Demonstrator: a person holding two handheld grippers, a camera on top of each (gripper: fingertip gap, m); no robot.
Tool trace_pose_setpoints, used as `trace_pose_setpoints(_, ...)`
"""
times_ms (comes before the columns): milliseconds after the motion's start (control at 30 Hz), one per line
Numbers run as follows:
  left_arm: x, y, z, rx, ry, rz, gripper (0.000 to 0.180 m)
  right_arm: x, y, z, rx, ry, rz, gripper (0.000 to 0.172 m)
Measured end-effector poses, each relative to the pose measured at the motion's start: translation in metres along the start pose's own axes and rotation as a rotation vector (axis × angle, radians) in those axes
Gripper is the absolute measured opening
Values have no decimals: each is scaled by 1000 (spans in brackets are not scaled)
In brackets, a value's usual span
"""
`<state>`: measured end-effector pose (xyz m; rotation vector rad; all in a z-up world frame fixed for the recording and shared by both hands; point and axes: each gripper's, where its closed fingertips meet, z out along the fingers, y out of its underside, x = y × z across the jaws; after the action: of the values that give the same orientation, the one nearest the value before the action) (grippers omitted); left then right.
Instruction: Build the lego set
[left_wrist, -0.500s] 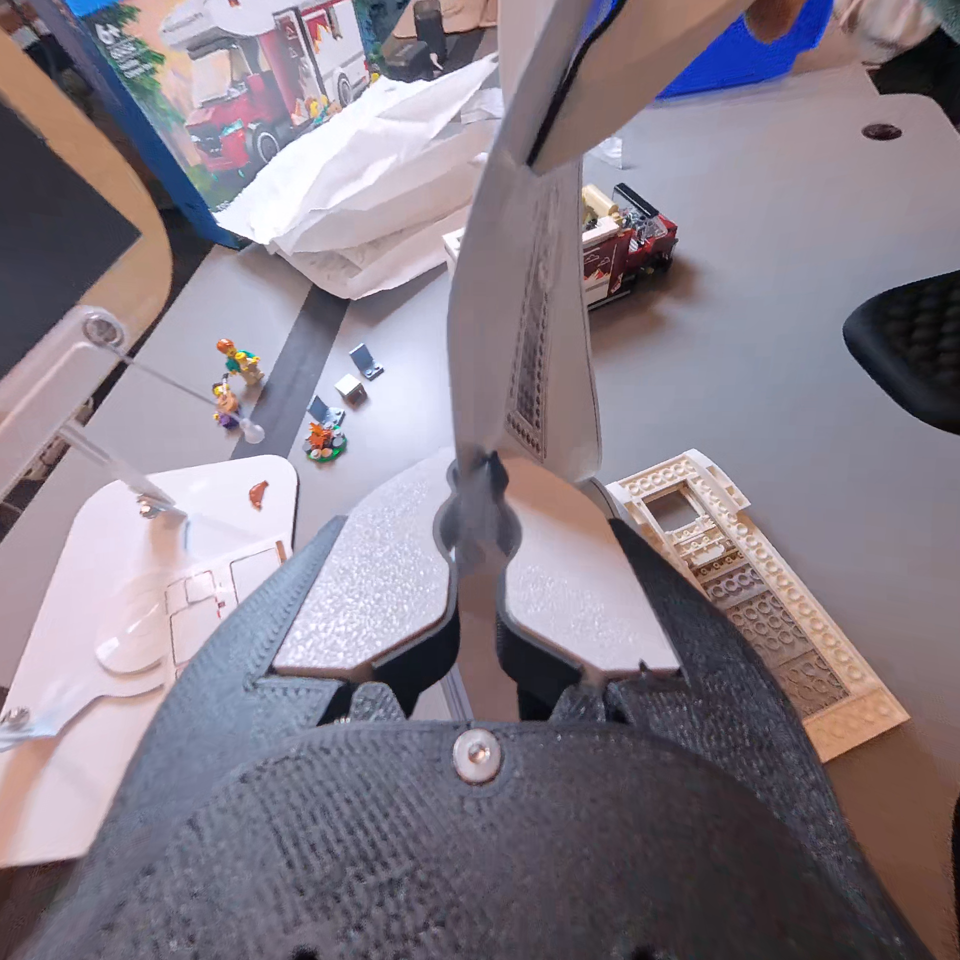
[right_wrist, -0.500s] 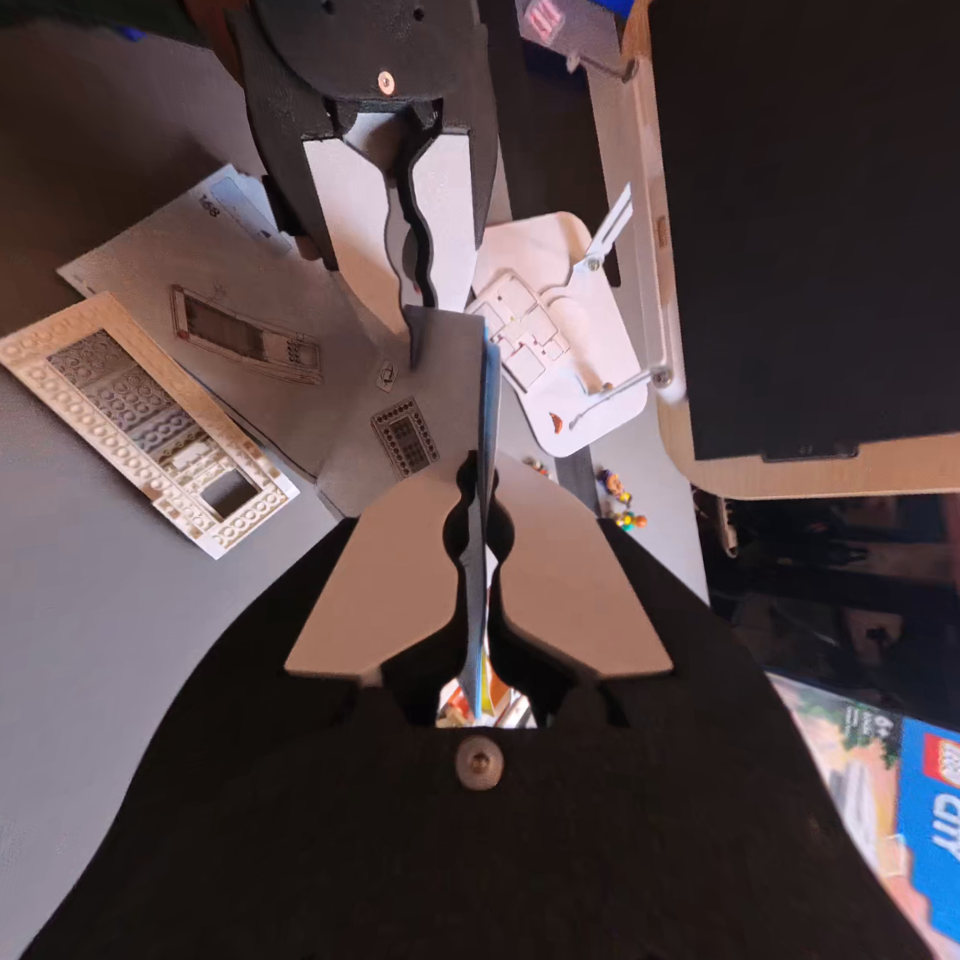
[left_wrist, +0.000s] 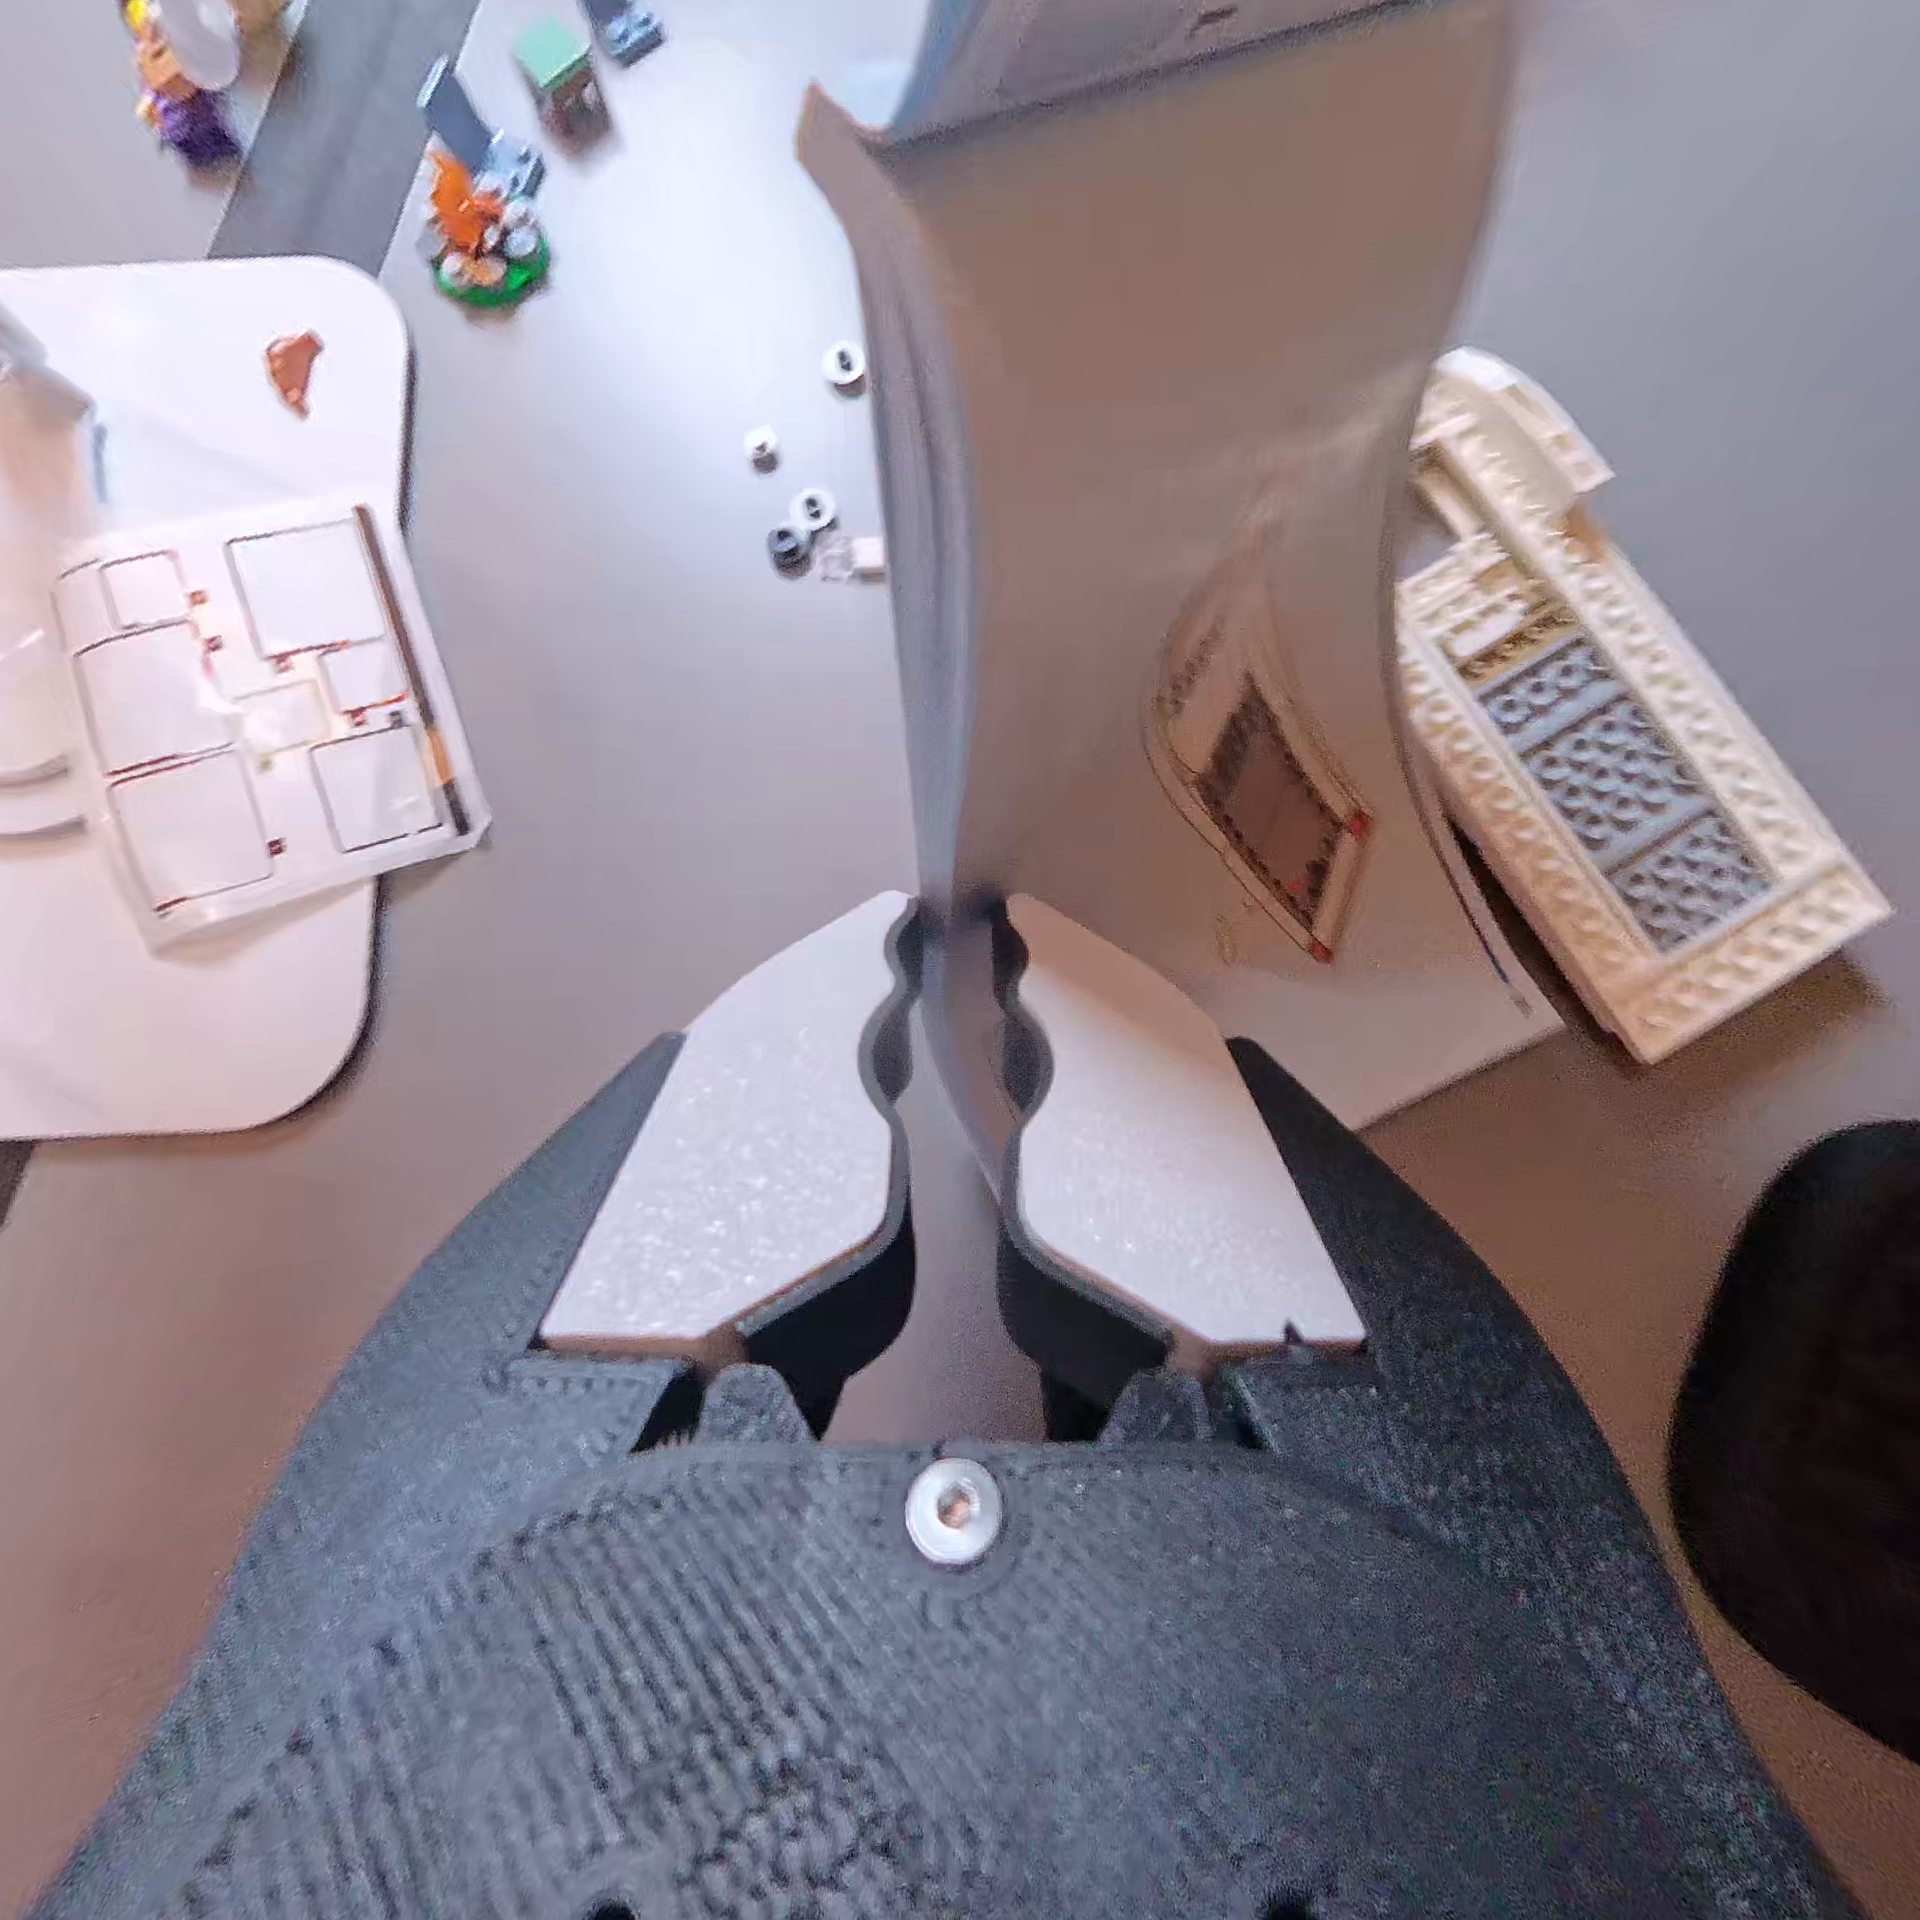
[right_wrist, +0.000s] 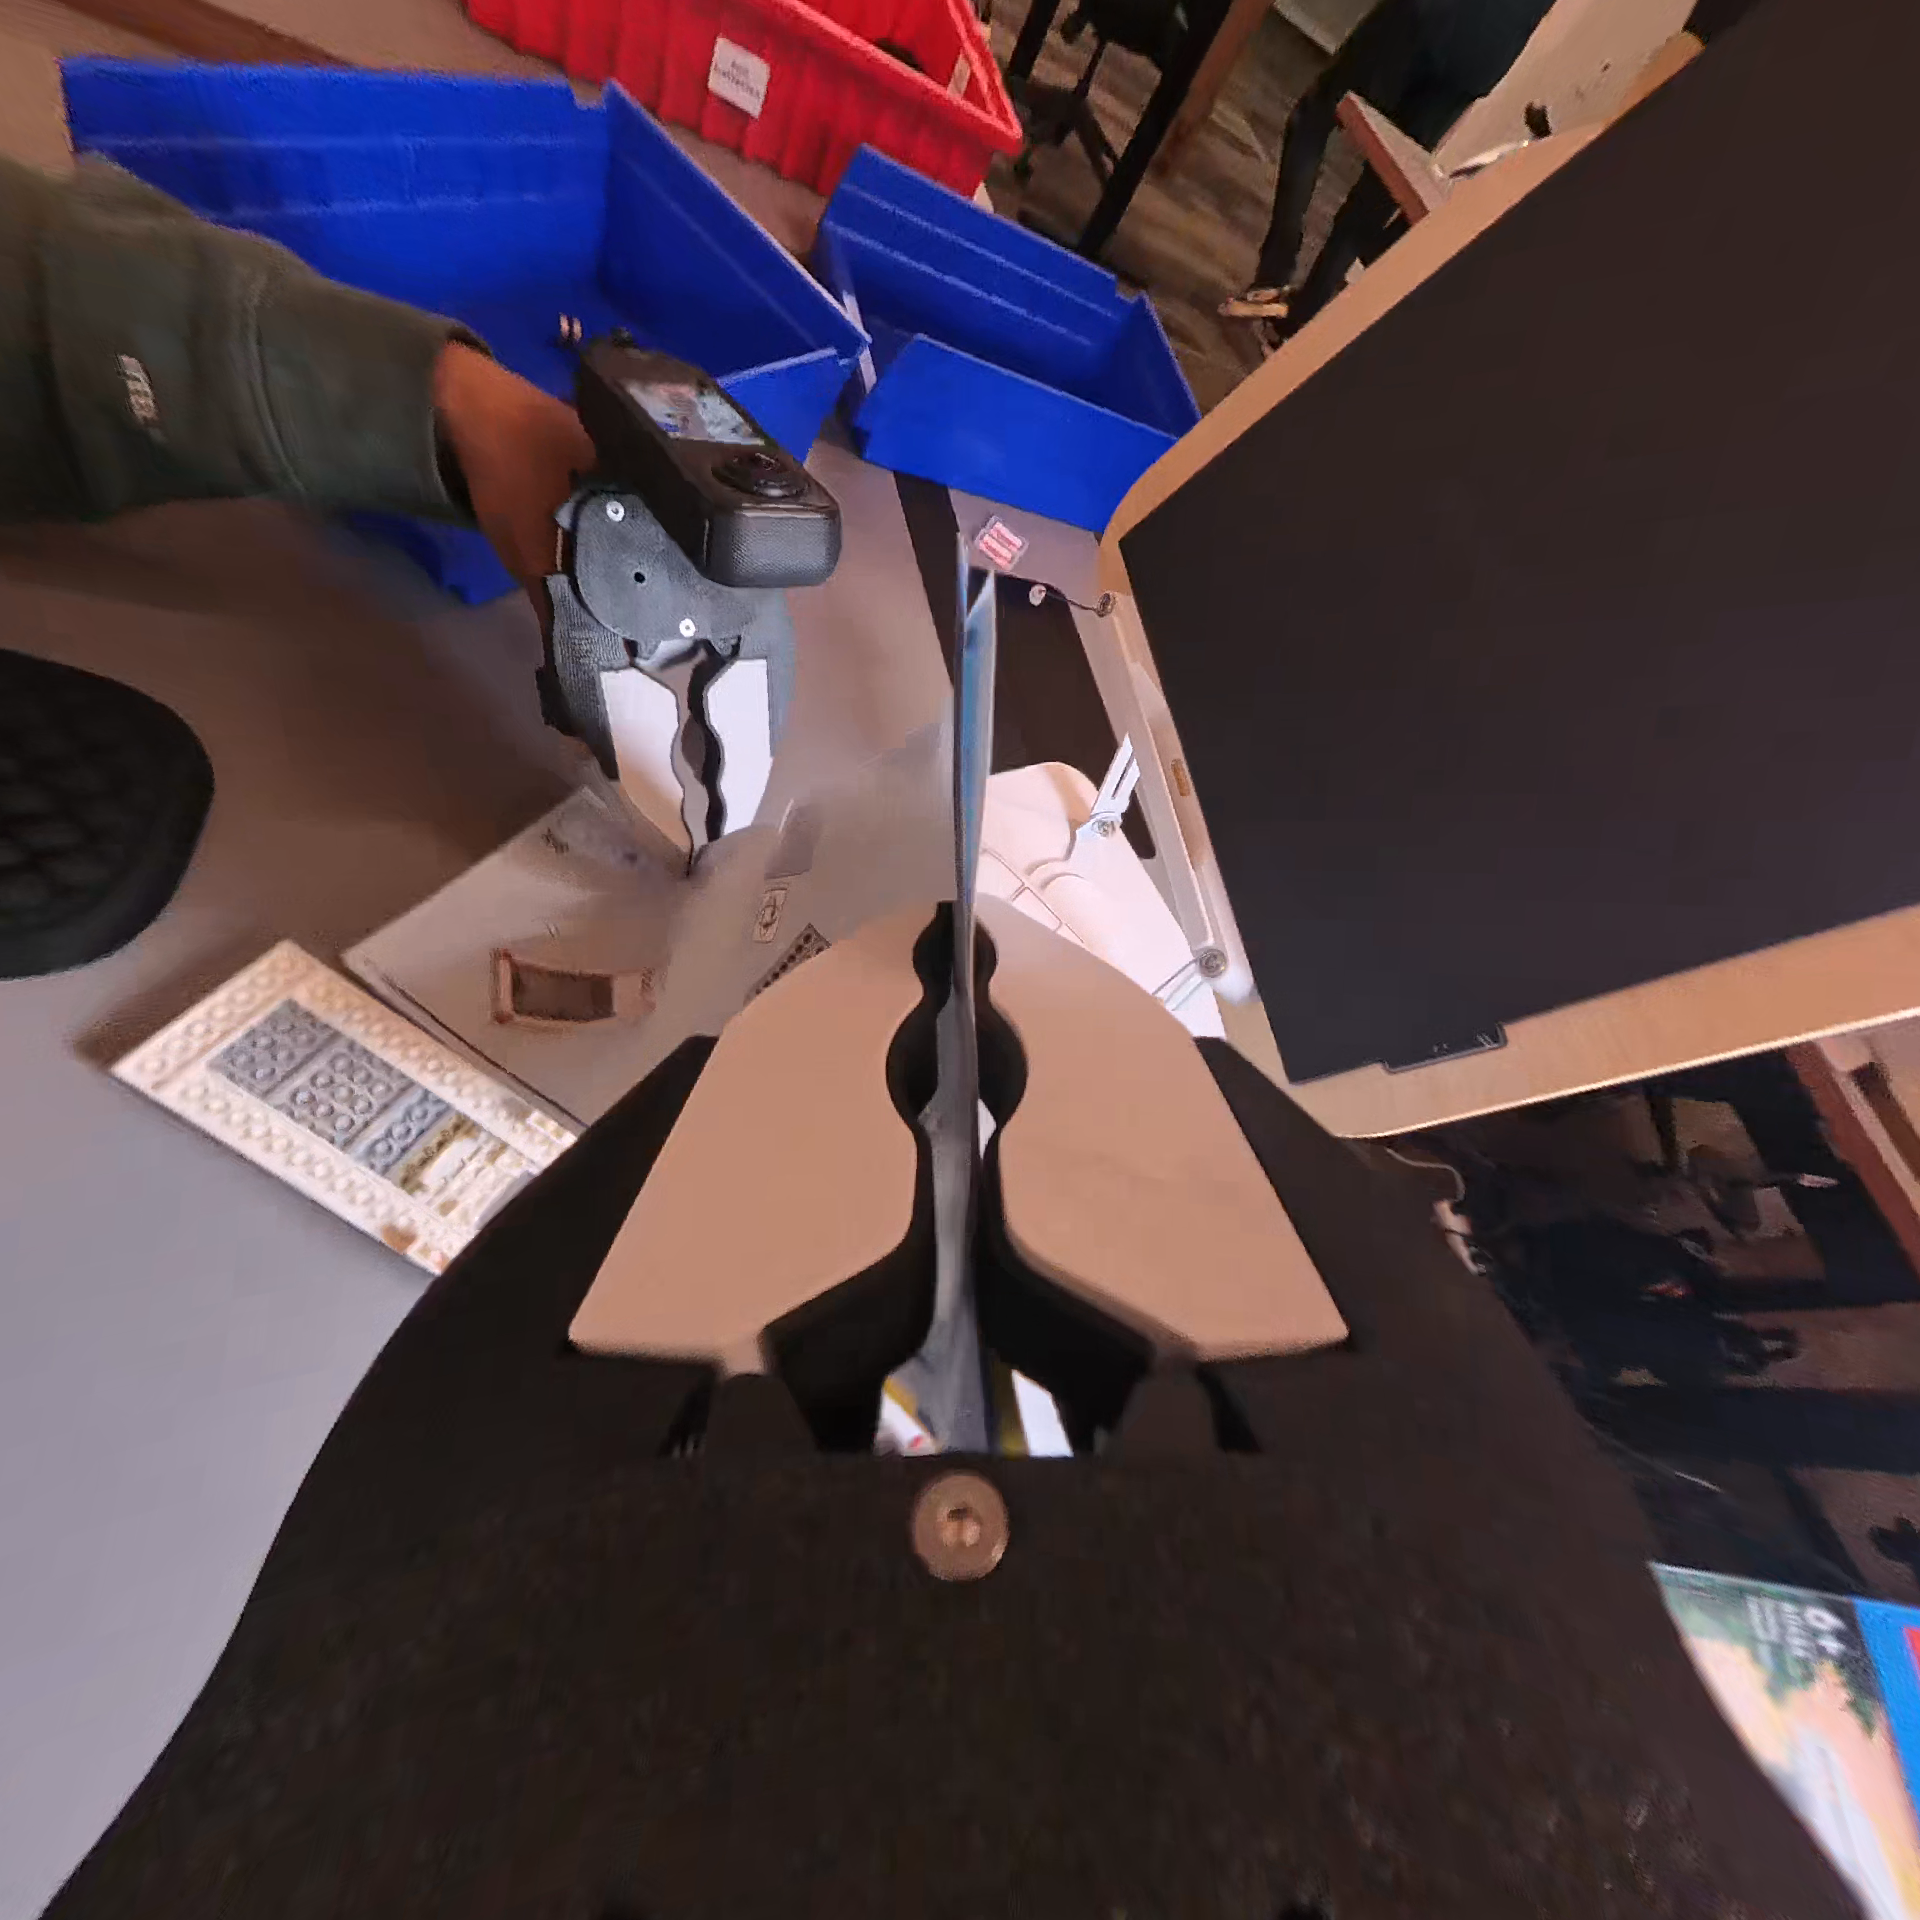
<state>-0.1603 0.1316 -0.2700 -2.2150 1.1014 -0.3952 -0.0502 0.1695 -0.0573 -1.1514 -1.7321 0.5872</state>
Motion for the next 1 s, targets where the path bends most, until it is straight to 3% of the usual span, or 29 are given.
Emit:
trace_pose_setpoints(133, 20, -15, -16, 82, 95, -1, 5, 12, -4, -17, 87, 48, 51, 0)
trace_pose_setpoints(367, 9, -41, -77, 98, -71, 38, 5, 35, -21, -41, 206, 99, 138, 0)
trace_pose_setpoints(567, -74, -85, -176, -33, -380, 103, 5, 82, -21, -34, 324, 169, 334, 0)
trace_pose_setpoints(700, -140, -126, -215, -204, -536, 162, 5, 130, -6, -10, 421, 253, 531, 0)
trace_pose_setpoints(867, -214, -147, -198, -378, -559, 170, 5, 176, 60, 39, 420, 346, 755, 0)
trace_pose_setpoints(1000, -244, -147, -165, -400, -623, 242, 8, 181, 105, 67, 343, 447, 659, 0)
